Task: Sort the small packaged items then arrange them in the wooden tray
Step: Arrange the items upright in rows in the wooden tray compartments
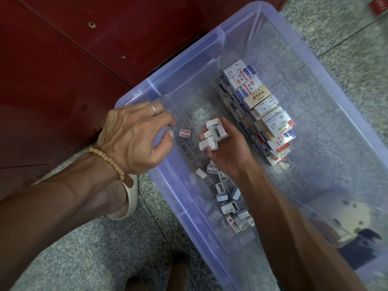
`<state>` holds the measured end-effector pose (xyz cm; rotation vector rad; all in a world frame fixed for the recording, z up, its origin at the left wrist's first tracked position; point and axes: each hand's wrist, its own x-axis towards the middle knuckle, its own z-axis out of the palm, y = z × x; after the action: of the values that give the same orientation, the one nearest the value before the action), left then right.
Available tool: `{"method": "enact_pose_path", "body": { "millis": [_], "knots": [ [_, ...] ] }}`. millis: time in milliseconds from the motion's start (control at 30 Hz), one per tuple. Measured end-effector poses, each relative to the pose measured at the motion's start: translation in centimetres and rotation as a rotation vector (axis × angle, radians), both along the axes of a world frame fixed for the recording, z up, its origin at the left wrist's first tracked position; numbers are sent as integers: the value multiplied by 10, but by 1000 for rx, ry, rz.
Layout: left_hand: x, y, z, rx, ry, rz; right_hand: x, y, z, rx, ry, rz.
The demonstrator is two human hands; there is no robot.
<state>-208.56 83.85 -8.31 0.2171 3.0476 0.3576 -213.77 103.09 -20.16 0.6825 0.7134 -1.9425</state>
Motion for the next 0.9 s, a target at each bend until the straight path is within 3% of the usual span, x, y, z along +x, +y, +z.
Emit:
{"method": "enact_pose_path", "body": {
  "millis": [100,267,367,600,767,900],
  "knots": [
    [1,0,0,2,3,10,8,-2,12,-102,-148,-142],
    [-1,2,5,18,-52,40,22,-4,34,-123,-151,-208],
    [-3,5,13,132,-82,104,24,-3,59,-113,-128,-196],
    [-28,30,67,446,-75,173,15,1,135,6,217,-19],
    [-34,44,113,454,-75,115,8,4,188,145,458,124],
    [-33,48,143,531,-11,149,10,5,223,182,515,109]
  ]
}}
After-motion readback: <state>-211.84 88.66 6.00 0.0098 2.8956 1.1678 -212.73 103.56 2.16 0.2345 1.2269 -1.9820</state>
